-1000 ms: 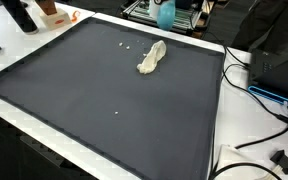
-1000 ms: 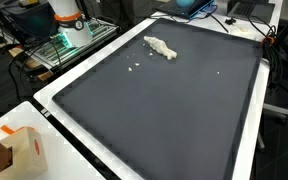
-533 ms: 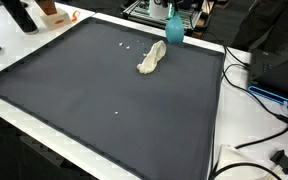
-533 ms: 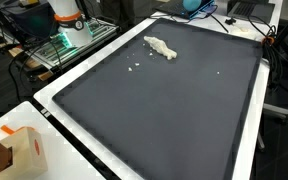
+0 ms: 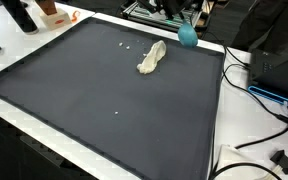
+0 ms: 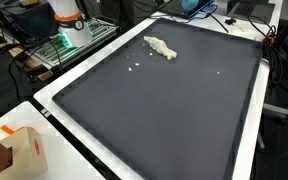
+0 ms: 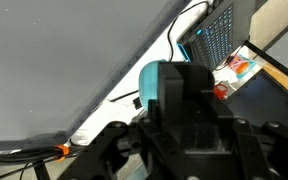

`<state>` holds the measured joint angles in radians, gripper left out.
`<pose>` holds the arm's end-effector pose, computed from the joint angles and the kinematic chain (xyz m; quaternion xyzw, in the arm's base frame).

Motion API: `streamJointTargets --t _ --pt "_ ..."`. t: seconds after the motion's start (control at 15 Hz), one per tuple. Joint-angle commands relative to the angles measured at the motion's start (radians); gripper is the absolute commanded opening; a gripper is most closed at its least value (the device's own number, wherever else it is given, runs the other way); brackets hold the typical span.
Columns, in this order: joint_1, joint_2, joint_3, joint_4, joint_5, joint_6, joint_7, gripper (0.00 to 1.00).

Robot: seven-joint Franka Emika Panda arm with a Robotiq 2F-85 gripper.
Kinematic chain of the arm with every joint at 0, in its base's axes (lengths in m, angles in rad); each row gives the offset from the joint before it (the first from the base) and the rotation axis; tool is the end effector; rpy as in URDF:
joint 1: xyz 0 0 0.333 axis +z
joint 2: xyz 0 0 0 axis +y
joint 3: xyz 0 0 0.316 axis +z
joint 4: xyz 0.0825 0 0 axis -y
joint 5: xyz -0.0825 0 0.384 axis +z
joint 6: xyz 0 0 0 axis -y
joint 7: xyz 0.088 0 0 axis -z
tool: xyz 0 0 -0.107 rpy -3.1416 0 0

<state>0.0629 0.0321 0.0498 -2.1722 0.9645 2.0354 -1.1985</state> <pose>0.5254 0.1059 0.3847 -0.8470 -0.3462 -0.1406 0.3780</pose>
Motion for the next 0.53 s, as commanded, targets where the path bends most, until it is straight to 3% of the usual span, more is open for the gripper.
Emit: streamJointTargets --t 0.0,0.47 --pt "-0.028 0.009 -0.015 -0.037 0.074 -0.066 -0.033 0.25" --pt "-0.051 0.045 -0.027 -0.063 0.091 -0.103 0.019 0.25"
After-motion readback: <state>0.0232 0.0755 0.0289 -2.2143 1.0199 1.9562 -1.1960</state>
